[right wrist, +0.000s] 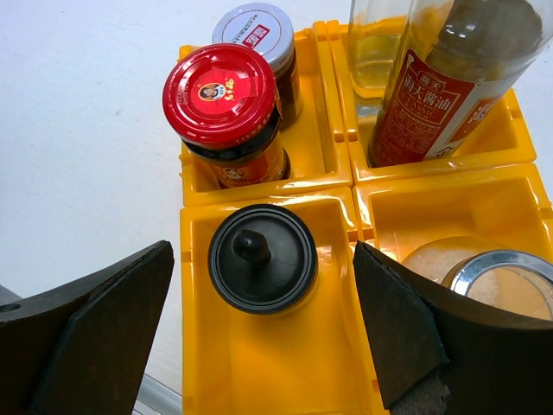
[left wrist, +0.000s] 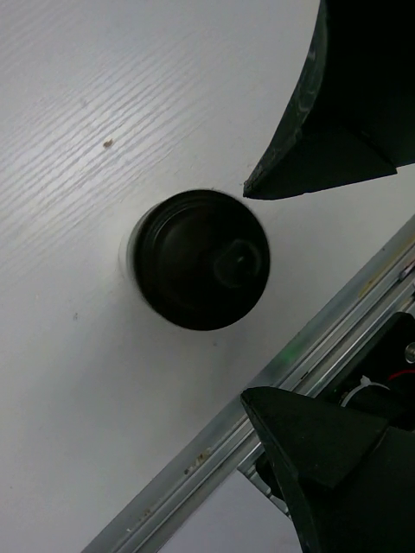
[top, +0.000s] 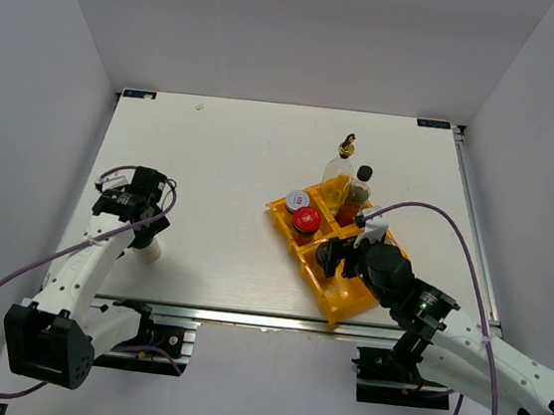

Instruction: Organize the condiment bottles

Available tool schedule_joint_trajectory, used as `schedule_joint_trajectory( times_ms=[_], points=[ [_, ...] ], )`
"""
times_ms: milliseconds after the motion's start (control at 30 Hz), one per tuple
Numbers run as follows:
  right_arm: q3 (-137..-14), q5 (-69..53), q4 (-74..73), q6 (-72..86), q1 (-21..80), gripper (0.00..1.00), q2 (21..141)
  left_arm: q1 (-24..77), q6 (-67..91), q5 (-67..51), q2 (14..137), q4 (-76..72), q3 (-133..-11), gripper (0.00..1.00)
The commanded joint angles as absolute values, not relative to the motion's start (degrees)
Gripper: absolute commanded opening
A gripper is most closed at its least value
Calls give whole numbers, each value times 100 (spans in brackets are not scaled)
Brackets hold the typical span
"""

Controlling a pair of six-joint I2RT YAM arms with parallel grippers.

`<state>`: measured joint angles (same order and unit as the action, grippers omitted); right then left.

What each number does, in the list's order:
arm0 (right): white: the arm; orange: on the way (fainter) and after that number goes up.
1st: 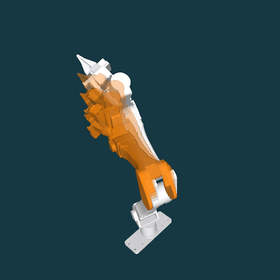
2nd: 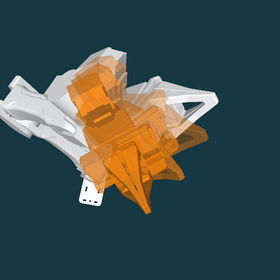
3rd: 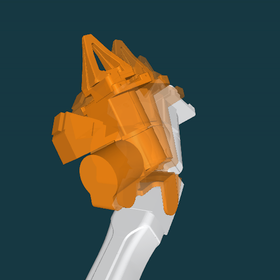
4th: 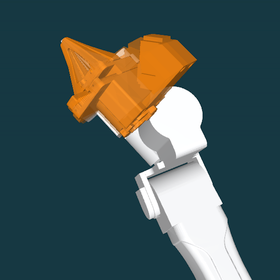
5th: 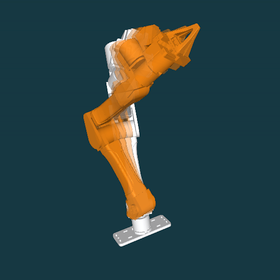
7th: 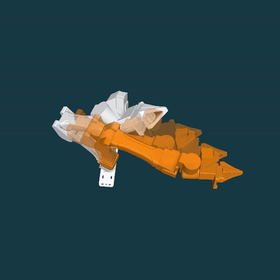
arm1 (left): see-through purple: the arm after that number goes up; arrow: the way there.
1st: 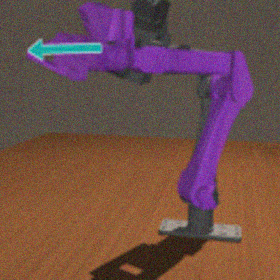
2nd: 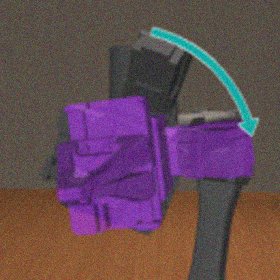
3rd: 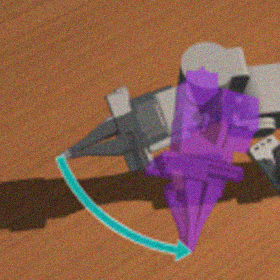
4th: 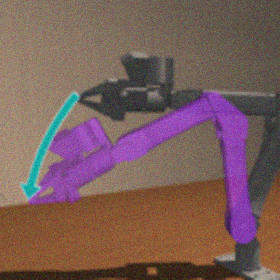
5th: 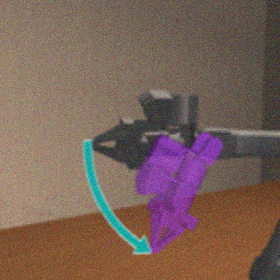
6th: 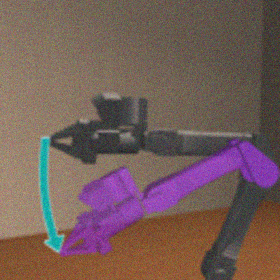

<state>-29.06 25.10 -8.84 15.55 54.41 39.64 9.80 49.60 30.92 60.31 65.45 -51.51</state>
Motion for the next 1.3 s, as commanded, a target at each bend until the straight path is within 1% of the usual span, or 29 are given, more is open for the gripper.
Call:
schedule_joint_trajectory(
  times_ms=[0, 100, 300, 433, 533, 567, 633, 667, 733, 800, 833, 867, 900, 933, 967, 1000, 1033, 1133, 1200, 1267],
  points=[
    [-2813, 2496, -598, 1415, 5432, 89, 3894, 572, 4676, 2901, 6126, 6048, -5001, 98],
    [-2804, 2593, -633, 1441, 5423, 89, 3867, 501, 4570, 2611, 6257, 5670, -4904, 98],
    [-2760, 2593, -607, 1450, 5432, 90, 3867, 457, 4544, 2769, 6749, 5432, -4878, 98],
    [-2733, 2645, -615, 1450, 5432, 89, 3858, 396, 4518, 2856, 6812, 5467, -4913, 98],
    [-2742, 2663, -624, 1450, 5423, 89, 3858, 361, 4474, 2795, 6811, 5397, -4869, 93],
    [-2742, 2672, -624, 1459, 5432, 89, 3850, 352, 4465, 2743, 6812, 5379, -4852, 87],
    [-2751, 2725, -650, 1459, 5432, 89, 3841, 308, 4456, 2681, 6838, 5379, -4817, 83],
    [-2760, 2759, -676, 1476, 5432, 89, 3841, 299, 4465, 2681, 6838, 5379, -4799, 79],
    [-2751, 2777, -685, 1476, 5432, 89, 3823, 273, 4482, 2681, 6777, 5335, -4746, 78],
    [-2751, 2795, -686, 1485, 5432, 89, 3797, 264, 4465, 2637, 6750, 5300, -4729, 70],
    [-2751, 2795, -694, 1494, 5432, 89, 3806, 255, 4482, 2602, 6759, 5300, -4746, 64],
    [-2760, 2795, -694, 1494, 5423, 89, 3797, 255, 4465, 2541, 6741, 5282, -4763, 54],
    [-2760, 2786, -694, 1503, 5432, 89, 3788, 246, 4439, 2366, 6724, 5247, -4781, 33],
    [-2768, 2786, -703, 1503, 5432, 89, 3779, 255, 4343, 2251, 6706, 5204, -4860, 24],
    [-2769, 2786, -703, 1512, 5432, 89, 3753, 255, 4298, 2050, 6663, 5151, -4921, 10],
    [-2769, 2804, -703, 1520, 5432, 89, 3727, 255, 4220, 1874, 6627, 5107, -5000, 4],
    [-2777, 2812, -712, 1529, 5432, 89, 3692, 264, 3984, 1646, 6592, 5037, -5166, 0],
    [-2777, 2900, -703, 1599, 5423, 89, 3437, 360, 3815, 740, 6320, 4694, -5352, 0],
    [-2786, 2997, -773, 1696, 5423, 89, 3165, 718, 3814, 572, 6145, 4509, -5519, 0],
    [-2795, 3198, -835, 1801, 5432, 89, 2937, 1097, 3858, 659, 6117, 4474, -5773, 0]
  ],
)
